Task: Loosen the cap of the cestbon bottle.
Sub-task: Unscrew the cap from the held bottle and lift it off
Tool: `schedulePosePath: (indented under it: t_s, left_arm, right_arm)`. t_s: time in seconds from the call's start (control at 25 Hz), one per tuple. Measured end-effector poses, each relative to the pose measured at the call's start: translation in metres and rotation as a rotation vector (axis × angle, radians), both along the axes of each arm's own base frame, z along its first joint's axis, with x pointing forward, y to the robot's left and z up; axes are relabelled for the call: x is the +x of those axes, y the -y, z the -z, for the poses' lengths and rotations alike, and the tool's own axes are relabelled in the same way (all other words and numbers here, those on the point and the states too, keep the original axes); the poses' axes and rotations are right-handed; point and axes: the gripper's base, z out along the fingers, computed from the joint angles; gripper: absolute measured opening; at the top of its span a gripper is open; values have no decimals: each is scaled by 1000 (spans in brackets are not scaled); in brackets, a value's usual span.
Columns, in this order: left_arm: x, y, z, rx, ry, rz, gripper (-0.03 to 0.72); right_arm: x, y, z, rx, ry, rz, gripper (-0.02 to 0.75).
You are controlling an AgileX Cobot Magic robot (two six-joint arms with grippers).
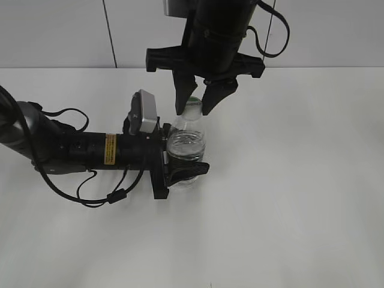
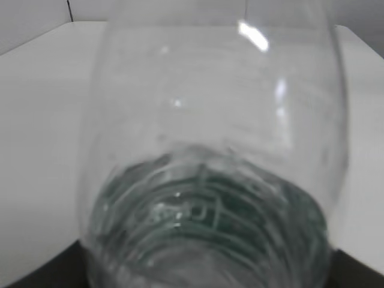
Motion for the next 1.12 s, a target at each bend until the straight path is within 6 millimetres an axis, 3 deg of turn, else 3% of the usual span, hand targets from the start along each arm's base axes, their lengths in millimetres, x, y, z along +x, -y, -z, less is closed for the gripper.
schedulePosePath:
  t_s: [0.56, 1.12]
  left_arm:
    - [0, 0, 0, 1, 0, 1, 409]
    - [-1, 0, 0, 4, 1, 6, 409]
  right_arm:
    - [0, 0, 0, -15, 34, -107, 303]
    - [1, 1, 0, -68, 160, -545, 302]
